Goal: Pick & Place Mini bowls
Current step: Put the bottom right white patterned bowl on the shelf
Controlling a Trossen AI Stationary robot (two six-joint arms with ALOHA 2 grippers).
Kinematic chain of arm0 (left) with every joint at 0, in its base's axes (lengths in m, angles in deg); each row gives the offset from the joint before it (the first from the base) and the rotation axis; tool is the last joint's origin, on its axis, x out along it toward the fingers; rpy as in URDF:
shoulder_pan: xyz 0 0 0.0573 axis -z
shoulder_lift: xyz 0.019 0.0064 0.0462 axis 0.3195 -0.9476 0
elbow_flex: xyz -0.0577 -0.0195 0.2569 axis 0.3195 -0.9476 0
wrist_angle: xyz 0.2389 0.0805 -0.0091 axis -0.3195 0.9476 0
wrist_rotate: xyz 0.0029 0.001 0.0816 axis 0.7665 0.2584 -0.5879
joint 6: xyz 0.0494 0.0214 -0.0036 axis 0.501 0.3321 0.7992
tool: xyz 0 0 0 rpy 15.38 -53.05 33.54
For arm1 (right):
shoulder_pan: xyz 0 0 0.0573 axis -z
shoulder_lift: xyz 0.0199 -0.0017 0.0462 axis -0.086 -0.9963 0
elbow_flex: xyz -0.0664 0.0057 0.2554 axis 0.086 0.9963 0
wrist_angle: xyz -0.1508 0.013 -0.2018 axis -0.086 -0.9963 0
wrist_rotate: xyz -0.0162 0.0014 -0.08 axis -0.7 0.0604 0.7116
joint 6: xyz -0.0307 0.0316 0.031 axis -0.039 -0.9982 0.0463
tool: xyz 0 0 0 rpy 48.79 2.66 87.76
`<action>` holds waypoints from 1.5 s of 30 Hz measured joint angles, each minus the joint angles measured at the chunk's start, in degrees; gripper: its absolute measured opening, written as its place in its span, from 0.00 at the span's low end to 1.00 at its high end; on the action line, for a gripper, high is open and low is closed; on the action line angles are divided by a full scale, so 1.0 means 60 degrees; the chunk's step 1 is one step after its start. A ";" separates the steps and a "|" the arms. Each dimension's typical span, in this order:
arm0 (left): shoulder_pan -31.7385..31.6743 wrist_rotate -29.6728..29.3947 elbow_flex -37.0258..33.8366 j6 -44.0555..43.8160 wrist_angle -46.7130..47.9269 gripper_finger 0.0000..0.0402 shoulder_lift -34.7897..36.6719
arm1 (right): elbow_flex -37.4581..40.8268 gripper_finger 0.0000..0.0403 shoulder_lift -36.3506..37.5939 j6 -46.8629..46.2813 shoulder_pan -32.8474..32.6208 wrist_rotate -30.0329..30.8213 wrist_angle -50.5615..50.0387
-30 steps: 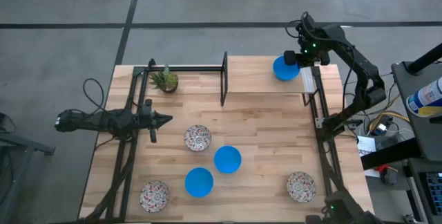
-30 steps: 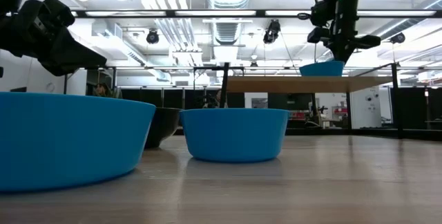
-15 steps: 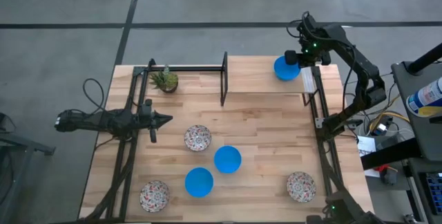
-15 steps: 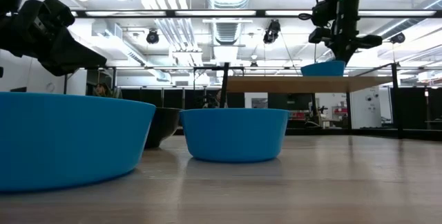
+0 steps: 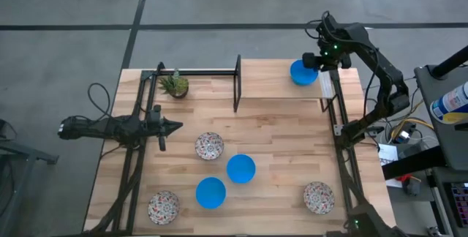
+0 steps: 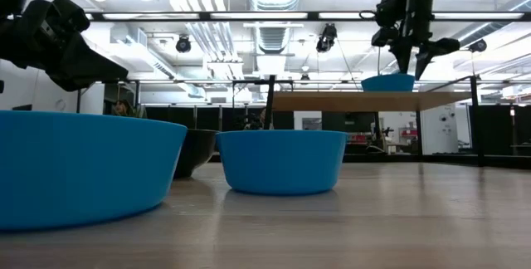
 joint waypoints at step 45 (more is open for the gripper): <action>0.0000 -0.0003 0.0003 -0.0003 -0.0003 0.00 0.0004 | -0.0537 0.42 0.1884 0.1608 -0.8883 -0.2033 -0.0950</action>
